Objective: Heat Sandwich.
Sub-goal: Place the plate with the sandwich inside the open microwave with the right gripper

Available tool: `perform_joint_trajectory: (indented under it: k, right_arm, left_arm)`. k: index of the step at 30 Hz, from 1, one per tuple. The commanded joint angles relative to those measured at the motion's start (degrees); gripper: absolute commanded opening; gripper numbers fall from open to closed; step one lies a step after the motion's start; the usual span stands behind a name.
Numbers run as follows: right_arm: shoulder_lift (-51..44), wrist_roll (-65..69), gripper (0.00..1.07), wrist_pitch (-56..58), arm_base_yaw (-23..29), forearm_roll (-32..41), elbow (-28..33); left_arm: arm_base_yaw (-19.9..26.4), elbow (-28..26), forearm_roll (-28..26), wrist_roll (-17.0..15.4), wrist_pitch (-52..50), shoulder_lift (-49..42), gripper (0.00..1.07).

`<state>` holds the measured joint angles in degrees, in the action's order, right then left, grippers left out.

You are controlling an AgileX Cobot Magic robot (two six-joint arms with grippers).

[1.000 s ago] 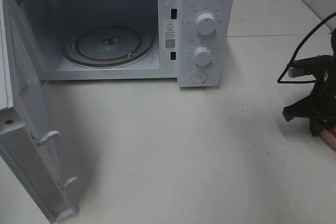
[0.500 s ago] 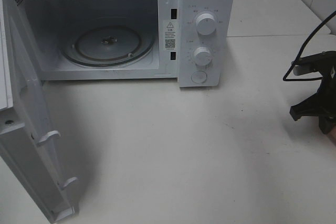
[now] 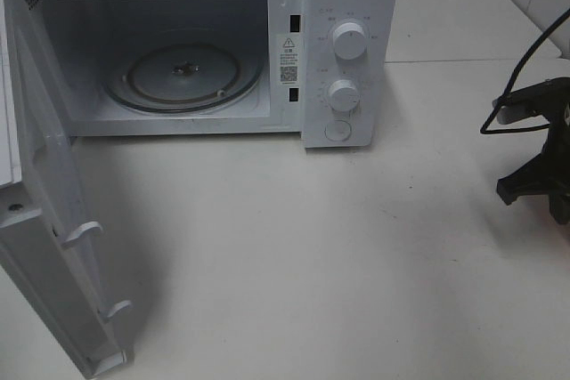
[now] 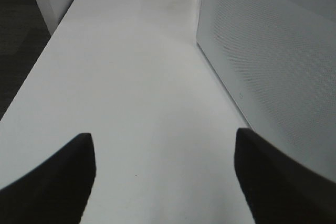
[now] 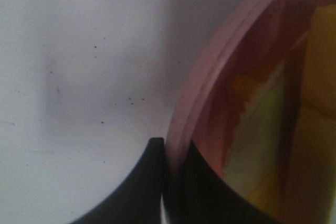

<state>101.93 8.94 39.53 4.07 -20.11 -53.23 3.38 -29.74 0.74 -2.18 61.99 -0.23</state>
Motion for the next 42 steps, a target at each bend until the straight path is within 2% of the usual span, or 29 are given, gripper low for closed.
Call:
perform_joint_trajectory:
  k: [1, 17, 21, 31, 42]
  right_arm:
    - [-2.06, 1.09, 0.00, 1.72, 0.11, -2.92, 0.29]
    - [-8.65, 2.86, 0.00, 5.90, 1.43, -10.43, 0.29]
    - [-9.91, 6.13, 0.00, 8.02, 5.04, -15.18, 0.29]
    - [-12.43, 7.10, 0.00, 8.77, 11.00, -15.64, 0.86]
    - [-19.94, 7.73, 0.00, 8.59, 18.91, -13.52, 8.94]
  left_arm:
    - [-0.40, 0.17, 0.00, 0.06, -0.74, -0.23, 0.71]
    - [-0.40, 0.17, 0.00, 0.06, -0.74, -0.23, 0.71]
    - [-0.40, 0.17, 0.00, 0.06, -0.74, -0.23, 0.71]
    - [-0.40, 0.17, 0.00, 0.06, -0.74, -0.23, 0.71]
    - [-0.40, 0.17, 0.00, 0.06, -0.74, -0.23, 0.71]
